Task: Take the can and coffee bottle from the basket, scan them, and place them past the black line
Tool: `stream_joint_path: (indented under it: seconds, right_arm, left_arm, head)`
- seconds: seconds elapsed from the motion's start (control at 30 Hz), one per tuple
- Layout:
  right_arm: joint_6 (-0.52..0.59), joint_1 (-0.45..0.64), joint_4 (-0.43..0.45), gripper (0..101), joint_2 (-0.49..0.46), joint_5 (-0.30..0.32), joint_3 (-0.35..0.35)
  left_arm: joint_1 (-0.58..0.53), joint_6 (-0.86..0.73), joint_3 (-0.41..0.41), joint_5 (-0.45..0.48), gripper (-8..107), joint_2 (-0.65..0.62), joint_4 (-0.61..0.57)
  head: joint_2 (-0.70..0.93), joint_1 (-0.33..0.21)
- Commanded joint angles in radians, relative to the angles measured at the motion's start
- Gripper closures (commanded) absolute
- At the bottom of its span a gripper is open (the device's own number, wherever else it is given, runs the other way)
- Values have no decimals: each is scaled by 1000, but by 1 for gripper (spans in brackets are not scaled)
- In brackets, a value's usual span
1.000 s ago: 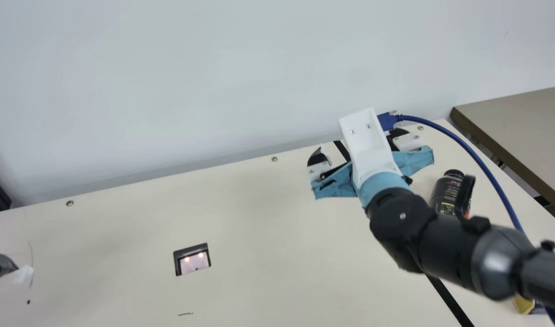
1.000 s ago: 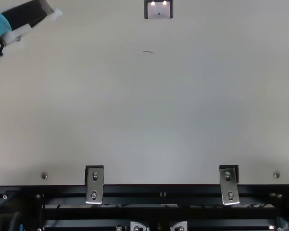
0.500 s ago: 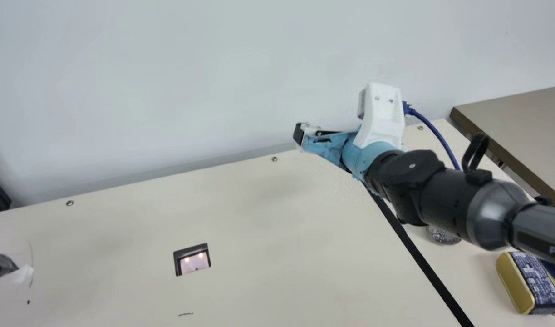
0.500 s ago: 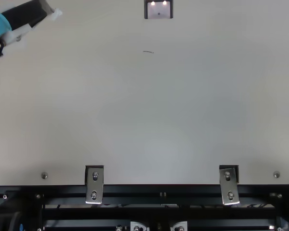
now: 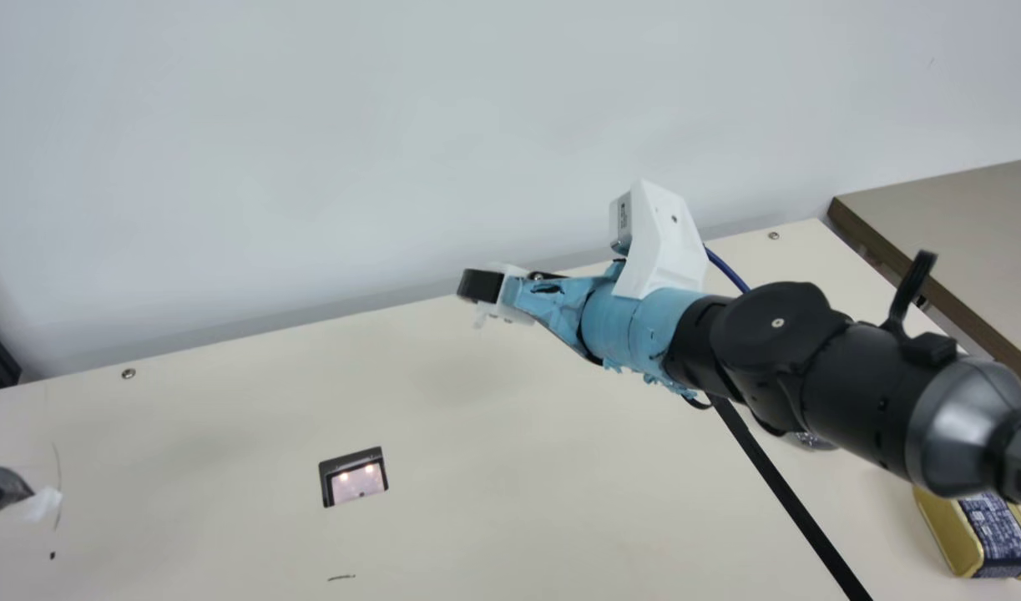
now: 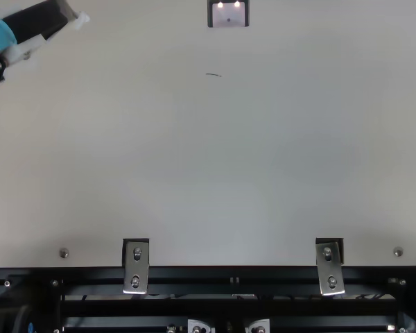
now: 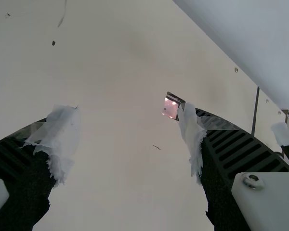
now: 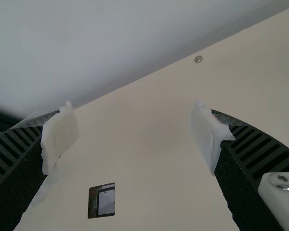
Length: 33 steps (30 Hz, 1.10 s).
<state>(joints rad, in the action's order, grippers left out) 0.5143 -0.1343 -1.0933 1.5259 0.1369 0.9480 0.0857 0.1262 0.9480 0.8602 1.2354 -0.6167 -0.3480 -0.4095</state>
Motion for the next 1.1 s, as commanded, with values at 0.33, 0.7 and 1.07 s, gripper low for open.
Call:
stream_joint_path:
  seconds: [0.33,0.7,1.07]
  right_arm:
    - [-13,-8,200,0,-45,-53,-79]
    - [75,93,527,0,-282,-92,-334]
    - [4,197,744,0,-518,4,-480]
  left_arm:
    - [0,0,0,0,9,0,0]
    - [0,0,0,0,9,0,0]
    - [-1,-2,-3,-17,9,-4,10]
  head:
    - [10,-27]
    - [10,-27]
    - [10,-27]
